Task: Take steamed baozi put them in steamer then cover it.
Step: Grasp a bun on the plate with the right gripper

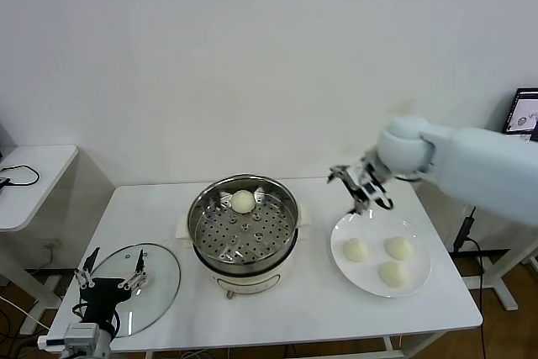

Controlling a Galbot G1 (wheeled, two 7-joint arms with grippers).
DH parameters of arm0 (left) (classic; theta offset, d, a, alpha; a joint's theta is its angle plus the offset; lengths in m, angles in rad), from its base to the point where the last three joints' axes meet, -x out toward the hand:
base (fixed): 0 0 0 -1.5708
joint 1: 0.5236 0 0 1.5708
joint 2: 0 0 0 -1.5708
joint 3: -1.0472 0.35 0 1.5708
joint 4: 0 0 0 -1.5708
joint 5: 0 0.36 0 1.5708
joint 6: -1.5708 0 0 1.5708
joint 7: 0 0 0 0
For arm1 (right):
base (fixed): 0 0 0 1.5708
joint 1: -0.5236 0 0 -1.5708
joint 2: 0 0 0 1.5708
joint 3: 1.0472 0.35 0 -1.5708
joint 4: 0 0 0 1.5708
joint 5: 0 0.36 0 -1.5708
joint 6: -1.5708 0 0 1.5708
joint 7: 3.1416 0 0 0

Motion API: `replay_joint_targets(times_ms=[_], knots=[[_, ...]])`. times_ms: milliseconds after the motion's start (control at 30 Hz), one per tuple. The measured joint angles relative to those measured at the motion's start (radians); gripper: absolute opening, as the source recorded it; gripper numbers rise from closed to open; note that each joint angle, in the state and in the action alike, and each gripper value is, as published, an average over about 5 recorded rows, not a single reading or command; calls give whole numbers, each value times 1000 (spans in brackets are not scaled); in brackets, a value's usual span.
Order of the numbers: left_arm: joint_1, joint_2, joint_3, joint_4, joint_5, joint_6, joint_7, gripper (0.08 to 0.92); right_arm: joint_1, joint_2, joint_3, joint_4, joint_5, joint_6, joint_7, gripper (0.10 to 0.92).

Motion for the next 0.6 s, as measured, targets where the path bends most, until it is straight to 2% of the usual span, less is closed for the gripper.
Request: replay_joint_targets(times_ms=[267, 600], knots=[[4, 15, -10, 12, 3, 13, 1, 823, -192, -31, 117, -30, -61, -39, -2, 823], [8, 18, -15, 12, 8, 20, 4, 823, -382, 13, 244, -140, -126, -49, -3, 823]])
